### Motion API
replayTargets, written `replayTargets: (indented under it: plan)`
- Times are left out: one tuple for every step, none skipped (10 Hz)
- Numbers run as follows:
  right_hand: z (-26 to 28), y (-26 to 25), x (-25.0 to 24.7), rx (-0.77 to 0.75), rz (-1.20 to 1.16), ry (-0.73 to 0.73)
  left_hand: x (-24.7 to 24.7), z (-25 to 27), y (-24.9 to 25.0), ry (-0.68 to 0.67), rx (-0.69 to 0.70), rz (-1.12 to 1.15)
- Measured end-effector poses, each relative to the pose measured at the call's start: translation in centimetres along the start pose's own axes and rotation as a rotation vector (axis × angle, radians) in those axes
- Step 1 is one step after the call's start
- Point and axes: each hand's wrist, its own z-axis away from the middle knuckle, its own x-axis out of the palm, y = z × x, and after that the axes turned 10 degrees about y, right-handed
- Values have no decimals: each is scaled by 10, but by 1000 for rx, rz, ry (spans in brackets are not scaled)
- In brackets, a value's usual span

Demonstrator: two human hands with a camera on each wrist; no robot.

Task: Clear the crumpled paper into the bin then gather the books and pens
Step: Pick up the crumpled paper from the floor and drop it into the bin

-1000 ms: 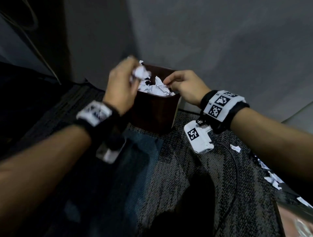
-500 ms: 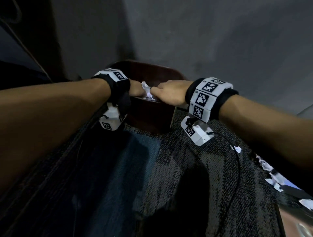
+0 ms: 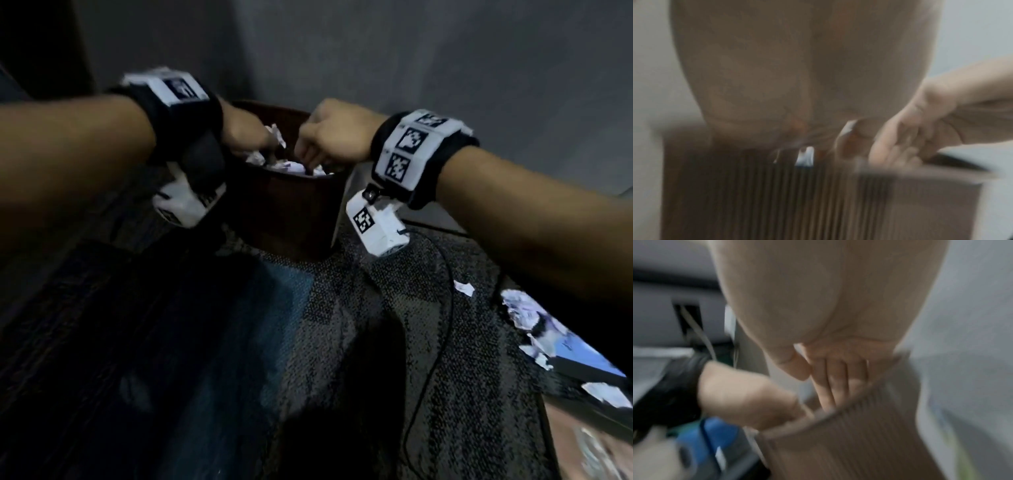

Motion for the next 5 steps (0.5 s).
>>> replayTargets:
  plan:
    - [22, 7, -27, -52, -131, 112, -16, -14, 3, 111, 103, -47]
    - [51, 16, -47, -98, -137, 246, -38, 10, 40, 256, 177, -16]
    - [96, 53, -66, 16, -91, 264, -38, 38, 104, 597, 375, 230]
    - [156, 118, -78, 269, 45, 150, 8, 44, 172, 565, 623, 524]
    - [242, 193, -76, 510, 198, 100, 93, 35, 241, 265, 651, 490]
